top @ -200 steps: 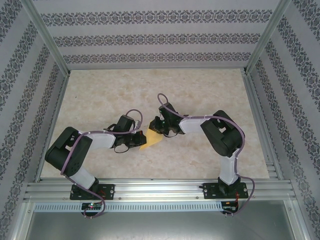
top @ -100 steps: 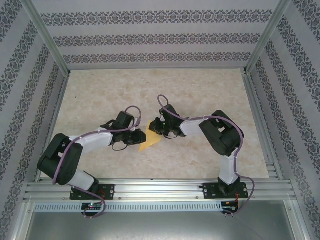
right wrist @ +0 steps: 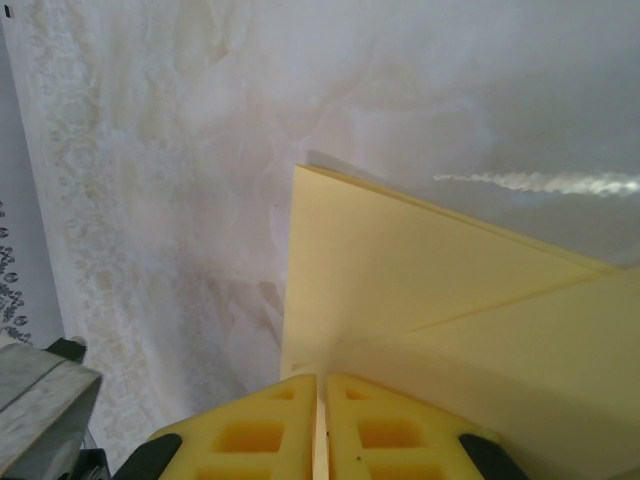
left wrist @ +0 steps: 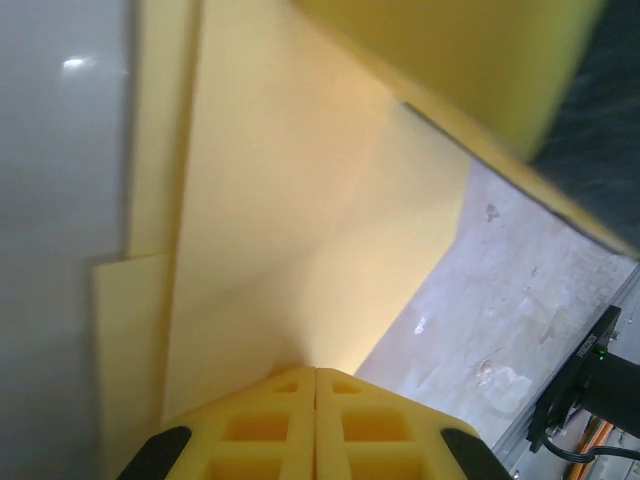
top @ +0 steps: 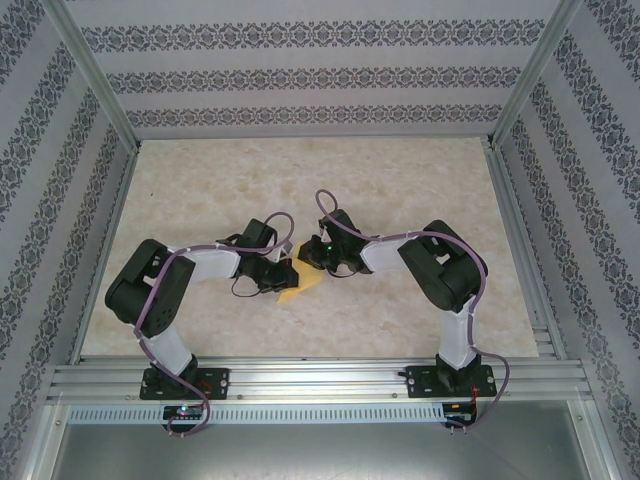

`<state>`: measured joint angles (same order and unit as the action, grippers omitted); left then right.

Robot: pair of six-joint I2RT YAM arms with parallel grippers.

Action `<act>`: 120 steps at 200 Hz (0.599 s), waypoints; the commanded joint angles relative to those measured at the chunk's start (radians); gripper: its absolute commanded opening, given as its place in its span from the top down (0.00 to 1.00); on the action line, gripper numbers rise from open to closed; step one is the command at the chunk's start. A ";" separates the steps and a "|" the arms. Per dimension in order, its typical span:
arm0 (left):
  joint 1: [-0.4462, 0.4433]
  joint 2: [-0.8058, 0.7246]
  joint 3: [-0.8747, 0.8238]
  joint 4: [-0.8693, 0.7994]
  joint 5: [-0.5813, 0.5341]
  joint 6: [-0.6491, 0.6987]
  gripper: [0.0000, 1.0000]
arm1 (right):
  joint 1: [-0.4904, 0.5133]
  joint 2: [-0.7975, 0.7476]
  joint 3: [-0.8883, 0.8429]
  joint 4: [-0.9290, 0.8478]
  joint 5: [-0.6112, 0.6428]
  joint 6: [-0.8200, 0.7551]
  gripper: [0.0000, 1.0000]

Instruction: Fold a paper plane with a square sheet of paper (pick it up from the middle)

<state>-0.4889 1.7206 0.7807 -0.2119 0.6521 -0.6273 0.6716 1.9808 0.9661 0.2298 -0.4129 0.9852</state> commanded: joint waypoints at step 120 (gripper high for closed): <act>0.047 -0.059 -0.151 -0.082 0.015 0.101 0.93 | -0.005 0.078 -0.024 -0.168 0.077 -0.060 0.88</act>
<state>-0.4515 1.6669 0.6907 -0.1905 0.6800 -0.5312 0.6724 1.9842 0.9733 0.2207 -0.4133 0.9665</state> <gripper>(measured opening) 0.074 0.123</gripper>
